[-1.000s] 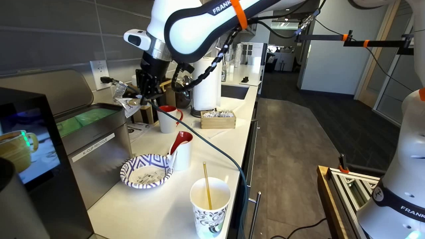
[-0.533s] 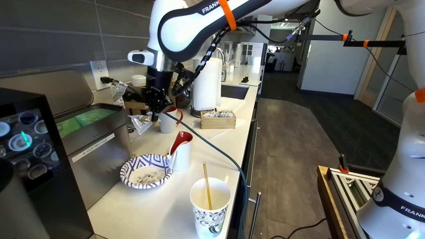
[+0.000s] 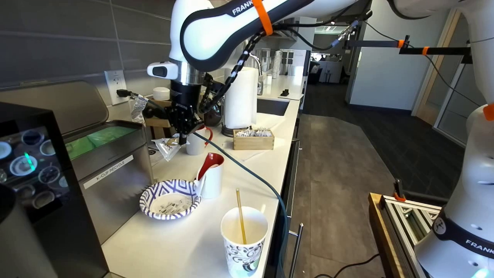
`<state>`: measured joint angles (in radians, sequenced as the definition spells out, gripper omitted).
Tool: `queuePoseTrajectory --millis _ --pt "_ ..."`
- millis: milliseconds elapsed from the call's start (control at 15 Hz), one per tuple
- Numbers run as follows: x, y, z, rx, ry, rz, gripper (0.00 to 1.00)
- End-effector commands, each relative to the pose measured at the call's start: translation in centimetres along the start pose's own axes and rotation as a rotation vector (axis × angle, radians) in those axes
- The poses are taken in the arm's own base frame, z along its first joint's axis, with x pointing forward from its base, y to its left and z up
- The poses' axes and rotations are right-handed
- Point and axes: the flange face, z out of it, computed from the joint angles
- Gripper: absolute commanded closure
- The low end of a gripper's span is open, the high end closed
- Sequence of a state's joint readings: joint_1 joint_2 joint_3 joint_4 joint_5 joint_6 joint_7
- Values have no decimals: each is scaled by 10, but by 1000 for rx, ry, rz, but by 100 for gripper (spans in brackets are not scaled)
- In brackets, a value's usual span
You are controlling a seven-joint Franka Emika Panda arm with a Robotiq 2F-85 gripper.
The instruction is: Put the sauce packet on the blue and white plate
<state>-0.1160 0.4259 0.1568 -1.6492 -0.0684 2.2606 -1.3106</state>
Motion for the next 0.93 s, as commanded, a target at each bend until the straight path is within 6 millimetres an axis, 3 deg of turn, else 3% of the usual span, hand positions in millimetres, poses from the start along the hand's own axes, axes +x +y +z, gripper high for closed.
queuePoseTrajectory --millis 0,267,600,867 --pt "13 11 10 12 15 -76 98" --pt "33 20 21 16 32 -162 98" --pt "53 16 45 103 84 -291 98" --pt "56 9 65 171 116 -319 98"
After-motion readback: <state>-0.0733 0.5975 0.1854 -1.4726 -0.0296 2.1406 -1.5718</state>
